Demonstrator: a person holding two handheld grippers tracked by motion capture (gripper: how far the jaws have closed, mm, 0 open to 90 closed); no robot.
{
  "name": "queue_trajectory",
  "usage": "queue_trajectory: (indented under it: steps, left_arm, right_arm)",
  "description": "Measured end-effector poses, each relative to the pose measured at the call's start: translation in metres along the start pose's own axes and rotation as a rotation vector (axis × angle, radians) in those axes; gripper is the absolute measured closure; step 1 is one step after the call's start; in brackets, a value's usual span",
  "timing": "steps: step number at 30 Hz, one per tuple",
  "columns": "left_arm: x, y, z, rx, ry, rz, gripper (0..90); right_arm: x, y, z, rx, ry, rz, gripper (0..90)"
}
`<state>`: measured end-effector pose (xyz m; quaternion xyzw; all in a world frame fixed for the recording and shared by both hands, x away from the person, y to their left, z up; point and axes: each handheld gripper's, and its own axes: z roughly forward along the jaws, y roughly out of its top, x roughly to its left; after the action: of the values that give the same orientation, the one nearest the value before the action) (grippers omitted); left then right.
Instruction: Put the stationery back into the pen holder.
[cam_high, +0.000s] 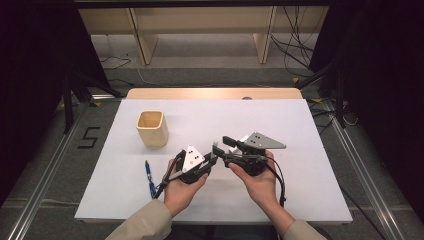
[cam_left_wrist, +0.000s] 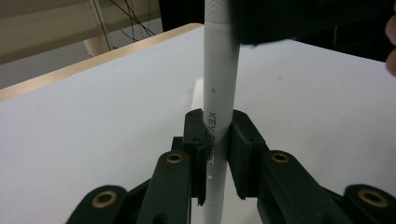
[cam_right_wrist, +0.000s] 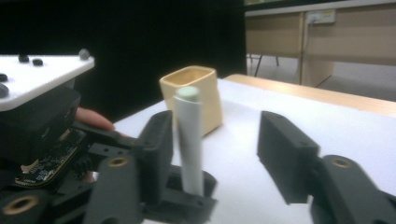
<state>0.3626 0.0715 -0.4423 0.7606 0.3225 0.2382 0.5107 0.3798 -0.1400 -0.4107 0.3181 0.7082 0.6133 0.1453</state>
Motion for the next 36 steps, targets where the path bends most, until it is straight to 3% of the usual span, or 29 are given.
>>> queue_trajectory:
  steps: [5, 8, 17, 26, 36]
  left_arm:
    - [0.01, -0.001, -0.002, -0.001, 0.019, -0.015, 78.3]
    - [0.021, 0.0, -0.006, -0.014, 0.04, -0.029, 78.3]
    - [0.04, 0.01, -0.016, -0.053, 0.084, -0.047, 78.3]
    - [0.07, 0.022, -0.032, -0.102, 0.143, -0.08, 78.4]
    - [0.103, 0.031, -0.043, -0.117, 0.21, -0.086, 78.3]
  right_arm:
    - [-0.008, -0.001, -0.005, -0.002, -0.038, 0.008, 36.1]
    - [-0.013, -0.006, -0.007, 0.053, -0.104, -0.023, 31.6]
    - [-0.021, -0.02, -0.01, 0.122, -0.118, -0.026, 28.5]
    - [-0.027, -0.031, -0.018, 0.159, -0.129, -0.013, 26.1]
    - [-0.031, -0.04, -0.023, 0.201, -0.139, -0.019, 23.7]
